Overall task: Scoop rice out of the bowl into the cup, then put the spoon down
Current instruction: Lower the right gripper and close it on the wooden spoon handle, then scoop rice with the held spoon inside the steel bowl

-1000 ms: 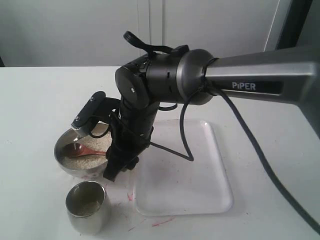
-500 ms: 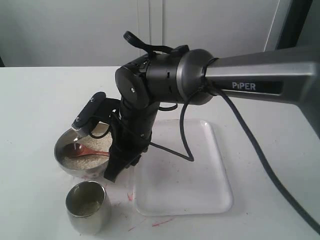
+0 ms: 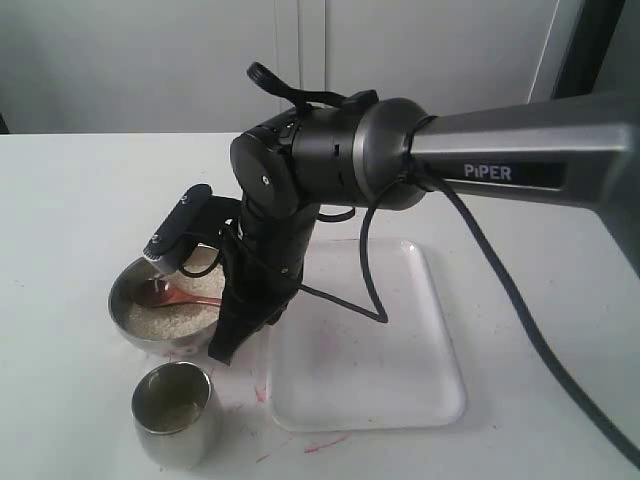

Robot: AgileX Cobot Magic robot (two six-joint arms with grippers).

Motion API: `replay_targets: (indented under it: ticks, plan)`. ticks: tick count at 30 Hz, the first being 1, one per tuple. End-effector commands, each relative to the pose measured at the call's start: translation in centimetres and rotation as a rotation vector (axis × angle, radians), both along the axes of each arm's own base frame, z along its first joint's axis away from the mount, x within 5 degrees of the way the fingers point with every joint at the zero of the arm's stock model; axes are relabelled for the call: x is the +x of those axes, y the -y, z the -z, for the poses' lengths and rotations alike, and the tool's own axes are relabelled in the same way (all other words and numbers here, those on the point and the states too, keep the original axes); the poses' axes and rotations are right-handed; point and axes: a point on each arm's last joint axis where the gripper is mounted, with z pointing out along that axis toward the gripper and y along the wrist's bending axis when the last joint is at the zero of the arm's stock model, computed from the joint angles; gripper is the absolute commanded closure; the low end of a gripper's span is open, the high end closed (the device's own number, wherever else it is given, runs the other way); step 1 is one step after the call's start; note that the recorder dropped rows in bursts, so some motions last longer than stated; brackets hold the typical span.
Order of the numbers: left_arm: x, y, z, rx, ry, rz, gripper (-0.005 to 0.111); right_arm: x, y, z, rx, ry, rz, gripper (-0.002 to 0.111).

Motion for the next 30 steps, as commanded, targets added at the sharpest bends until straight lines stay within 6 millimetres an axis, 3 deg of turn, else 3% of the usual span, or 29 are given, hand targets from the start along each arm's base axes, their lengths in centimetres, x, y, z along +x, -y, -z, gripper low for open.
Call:
replay_targets:
  ticks: [1,12,23,30]
  plan:
    - [-0.1,0.0,-0.2,-0.012,0.011,0.003,0.092,-0.1,0.0,-0.1,-0.003,-0.006,0.003,0.101]
    - [-0.1,0.0,-0.2,-0.012,0.011,0.003,0.092,-0.4,0.2,-0.1,-0.033,-0.032,-0.02,0.108]
    - [-0.1,0.0,-0.2,-0.012,0.011,0.003,0.092,-0.8,0.9,-3.0,-0.03,0.033,-0.034,0.108]
    - [-0.1,0.0,-0.2,-0.012,0.011,0.003,0.092,-0.8,2.1,-3.7,-0.147,0.066,-0.068,0.108]
